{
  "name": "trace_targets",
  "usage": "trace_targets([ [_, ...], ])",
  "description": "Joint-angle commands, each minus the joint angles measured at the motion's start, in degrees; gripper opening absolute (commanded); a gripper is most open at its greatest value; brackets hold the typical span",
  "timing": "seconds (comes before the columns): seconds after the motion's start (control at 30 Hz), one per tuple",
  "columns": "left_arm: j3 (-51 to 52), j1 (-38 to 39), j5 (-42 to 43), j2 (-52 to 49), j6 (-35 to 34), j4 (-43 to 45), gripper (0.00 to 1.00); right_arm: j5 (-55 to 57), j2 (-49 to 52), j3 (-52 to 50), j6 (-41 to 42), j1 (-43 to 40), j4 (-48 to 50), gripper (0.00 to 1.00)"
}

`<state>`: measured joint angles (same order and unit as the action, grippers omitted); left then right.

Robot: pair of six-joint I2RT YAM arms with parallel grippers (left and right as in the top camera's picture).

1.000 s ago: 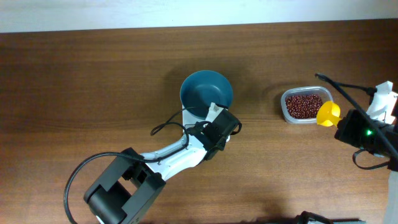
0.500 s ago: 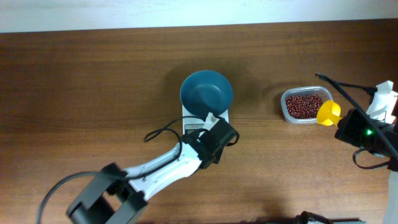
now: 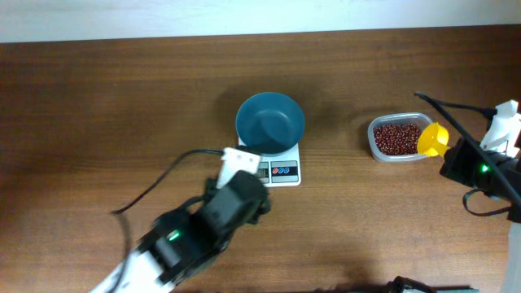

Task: Scoop item into bowl and weigh 50g on scale

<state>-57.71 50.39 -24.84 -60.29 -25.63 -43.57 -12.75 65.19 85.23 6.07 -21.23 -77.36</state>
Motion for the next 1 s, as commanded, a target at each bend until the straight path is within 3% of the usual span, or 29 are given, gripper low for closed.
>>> trace_targets([
  [0.0,-0.7,-2.6,-14.5,6.6,-0.1,-0.5,0.82,0.4,1.6,0.0,0.4,-0.4,1.3,0.04],
  [0.03,-0.7,-3.8,-16.2,7.7,-0.1,-0.5,0.94,0.2,2.0,-0.1,0.4,-0.4,2.3,0.04],
  [0.07,-0.7,-4.9,-16.9,8.4,-0.1,-0.6,0.99,-0.6,2.5,-0.2,0.4,-0.4,3.8,0.04],
  [0.33,-0.7,-17.2,-17.0,6.4,-1.6,0.0,0.99,-2.1,5.1,-0.2,0.4,-0.4,20.3,0.04],
  [0.57,-0.7,-28.2,-17.6,-1.2,-2.1,6.3,0.99,-2.1,11.6,-0.2,0.4,-0.4,27.6,0.04],
  [0.7,-0.7,-32.3,-20.1,-7.3,-2.1,10.1,0.99,-2.1,15.6,-0.2,0.4,-0.4,31.3,0.04],
  [0.77,-0.7,-33.9,-20.0,-10.8,-2.1,12.5,0.99,-2.5,17.6,-0.2,1.1,-0.4,38.1,0.04],
  [0.9,-0.7,-34.6,-20.0,-15.5,-2.1,14.6,0.99,-4.1,18.9,-0.2,8.5,-0.4,45.0,0.04],
  [0.97,-0.7,-34.6,-20.1,-17.9,-2.1,17.7,0.99,-5.0,19.1,-0.2,8.4,-0.2,44.7,0.04],
])
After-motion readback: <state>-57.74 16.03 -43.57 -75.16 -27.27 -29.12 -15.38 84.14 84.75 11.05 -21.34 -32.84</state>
